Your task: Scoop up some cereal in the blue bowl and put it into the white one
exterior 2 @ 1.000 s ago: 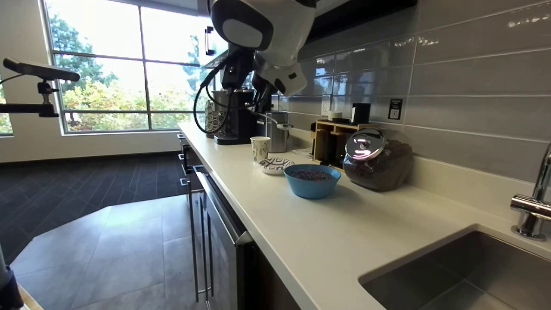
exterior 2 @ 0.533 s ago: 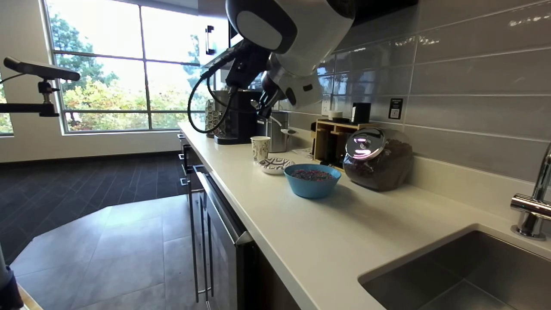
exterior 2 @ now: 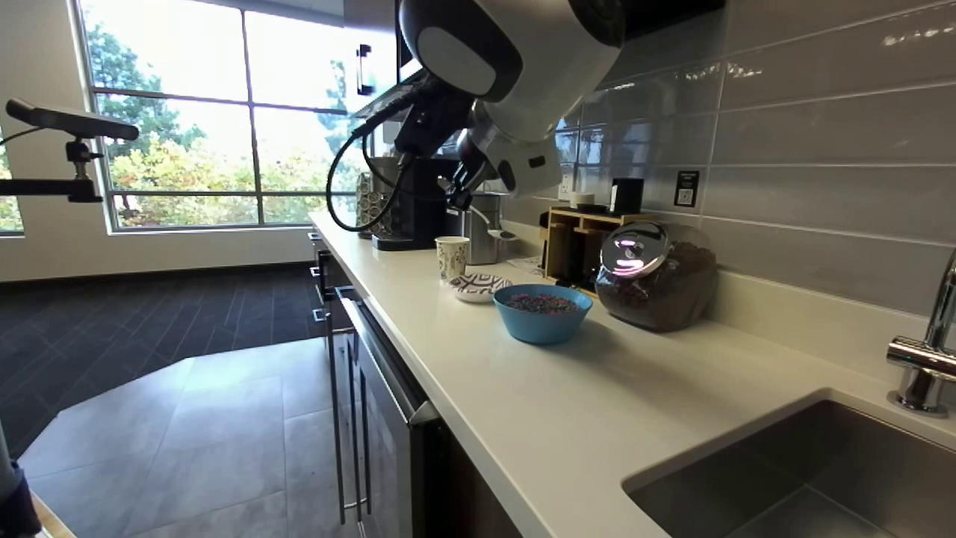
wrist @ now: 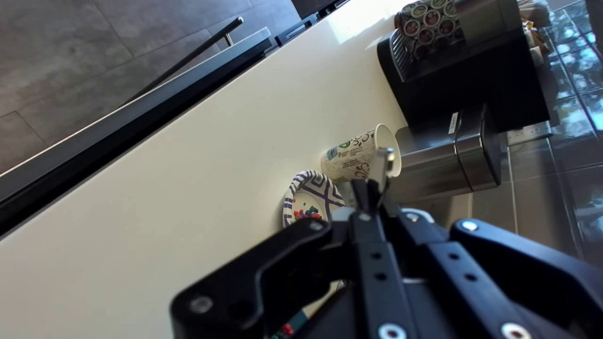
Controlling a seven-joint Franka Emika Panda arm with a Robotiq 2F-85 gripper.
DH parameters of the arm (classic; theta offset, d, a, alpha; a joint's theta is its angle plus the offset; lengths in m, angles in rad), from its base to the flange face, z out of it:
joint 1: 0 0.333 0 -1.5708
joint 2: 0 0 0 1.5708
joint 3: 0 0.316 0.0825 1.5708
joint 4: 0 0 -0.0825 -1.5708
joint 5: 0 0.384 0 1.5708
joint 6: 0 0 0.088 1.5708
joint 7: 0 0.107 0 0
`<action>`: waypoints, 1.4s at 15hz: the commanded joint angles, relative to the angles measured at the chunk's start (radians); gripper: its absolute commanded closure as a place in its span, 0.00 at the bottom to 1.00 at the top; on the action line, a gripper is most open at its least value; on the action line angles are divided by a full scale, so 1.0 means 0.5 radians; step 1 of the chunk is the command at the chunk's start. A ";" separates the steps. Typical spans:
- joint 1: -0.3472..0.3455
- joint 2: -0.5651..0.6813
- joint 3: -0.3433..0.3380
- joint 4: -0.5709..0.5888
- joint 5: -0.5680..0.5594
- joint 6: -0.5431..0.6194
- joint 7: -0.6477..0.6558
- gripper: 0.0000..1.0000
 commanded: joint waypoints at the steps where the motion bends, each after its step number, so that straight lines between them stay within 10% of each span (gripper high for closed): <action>1: -0.074 0.171 -0.061 0.111 0.104 -0.271 0.094 0.99; 21: -0.161 0.853 -0.026 0.412 0.567 -0.330 0.631 0.99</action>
